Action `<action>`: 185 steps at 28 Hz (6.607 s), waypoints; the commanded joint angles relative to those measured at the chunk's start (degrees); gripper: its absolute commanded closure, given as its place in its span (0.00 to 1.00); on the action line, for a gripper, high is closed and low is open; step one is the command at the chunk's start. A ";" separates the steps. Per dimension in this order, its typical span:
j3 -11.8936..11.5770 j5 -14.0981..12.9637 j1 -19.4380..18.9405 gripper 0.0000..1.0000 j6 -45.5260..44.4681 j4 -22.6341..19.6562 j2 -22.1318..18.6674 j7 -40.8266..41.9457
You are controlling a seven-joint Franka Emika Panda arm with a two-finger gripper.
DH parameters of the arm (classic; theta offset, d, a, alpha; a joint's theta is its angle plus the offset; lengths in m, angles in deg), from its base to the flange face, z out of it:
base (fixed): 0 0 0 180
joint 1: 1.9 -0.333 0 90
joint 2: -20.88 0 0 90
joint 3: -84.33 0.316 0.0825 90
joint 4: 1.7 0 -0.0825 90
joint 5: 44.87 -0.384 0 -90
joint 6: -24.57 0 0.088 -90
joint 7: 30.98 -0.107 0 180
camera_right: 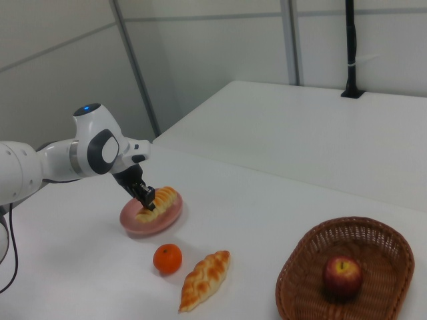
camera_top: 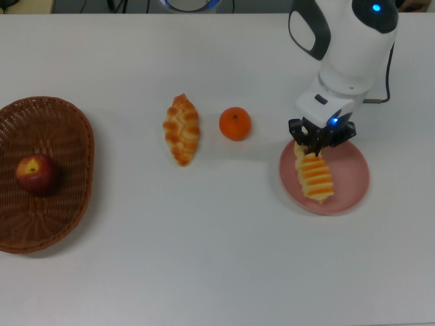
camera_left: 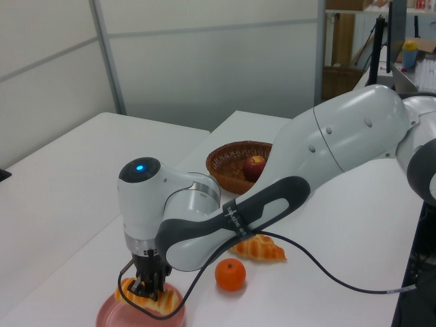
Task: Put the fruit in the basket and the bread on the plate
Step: 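Carry the spiral bread onto the pink plate and release it, then move the gripper down to the orange and grasp it, then lift the orange, carry it into the basket beside the apple, release, then move the gripper to the braided bread and grasp it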
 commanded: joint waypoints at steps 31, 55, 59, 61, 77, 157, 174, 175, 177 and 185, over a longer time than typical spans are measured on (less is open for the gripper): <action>-0.84 -6.84 11.04 0.00 -22.15 -7.98 -19.66 21.21; -0.66 -5.88 11.48 0.00 3.07 -28.13 -18.63 21.23; -0.58 -4.03 10.34 0.00 3.16 -28.04 -16.70 20.78; -0.66 -3.68 10.08 0.00 3.16 -28.04 -16.17 20.43; -0.84 -3.68 10.60 1.00 1.58 -27.60 -16.86 19.55; -13.33 -11.41 14.30 0.00 -8.97 -9.49 -12.74 35.99; -8.14 -5.79 12.71 0.00 0.87 -24.70 -14.67 32.56; -8.22 -4.57 12.89 0.00 1.57 -25.48 -14.41 32.56; -8.31 -3.24 13.06 0.00 2.19 -26.10 -14.06 32.56; -8.66 -2.62 15.52 0.00 2.98 -26.90 -14.41 32.47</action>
